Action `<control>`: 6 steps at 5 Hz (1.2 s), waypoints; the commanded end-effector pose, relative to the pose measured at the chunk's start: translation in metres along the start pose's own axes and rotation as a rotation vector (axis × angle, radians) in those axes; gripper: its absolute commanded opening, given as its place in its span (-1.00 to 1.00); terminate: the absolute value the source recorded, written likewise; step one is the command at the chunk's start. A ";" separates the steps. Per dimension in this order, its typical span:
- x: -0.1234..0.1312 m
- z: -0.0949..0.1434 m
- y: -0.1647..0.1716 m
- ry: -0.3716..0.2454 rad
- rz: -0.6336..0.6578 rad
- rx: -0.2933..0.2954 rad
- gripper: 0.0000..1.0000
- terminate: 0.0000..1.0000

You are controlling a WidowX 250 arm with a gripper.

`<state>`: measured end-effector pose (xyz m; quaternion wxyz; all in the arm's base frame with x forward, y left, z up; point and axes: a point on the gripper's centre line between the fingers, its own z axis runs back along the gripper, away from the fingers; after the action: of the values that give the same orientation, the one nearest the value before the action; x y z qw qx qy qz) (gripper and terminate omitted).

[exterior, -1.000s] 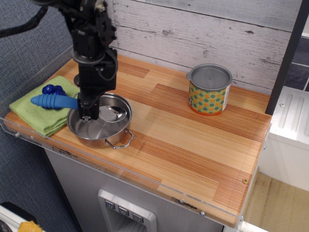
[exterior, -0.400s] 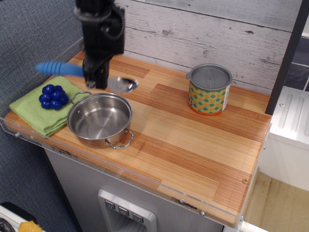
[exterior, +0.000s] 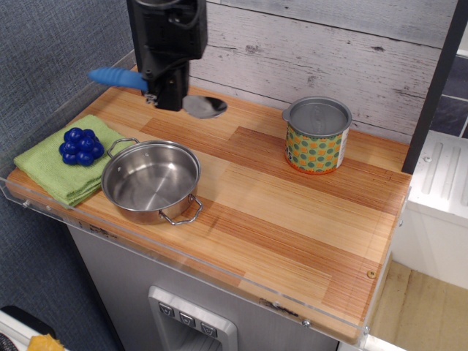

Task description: Move blue spoon above pot to the left of can

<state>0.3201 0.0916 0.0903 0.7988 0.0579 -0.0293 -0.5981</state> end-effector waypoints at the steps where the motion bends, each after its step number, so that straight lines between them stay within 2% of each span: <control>1: 0.004 -0.018 0.041 -0.102 -0.039 0.125 -1.00 -1.00; 2: 0.004 -0.033 0.048 -0.099 -0.087 0.134 -1.00 -1.00; 3: 0.002 -0.045 0.054 -0.113 -0.125 0.113 -1.00 -1.00; 4: 0.002 -0.057 0.058 -0.061 -0.158 0.069 -1.00 -1.00; 5: 0.002 -0.064 0.059 -0.062 -0.171 0.048 -1.00 -1.00; 6: 0.000 -0.062 0.059 -0.063 -0.158 0.044 1.00 -1.00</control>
<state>0.3772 0.1146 0.0168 0.7503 0.0334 -0.0481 -0.6585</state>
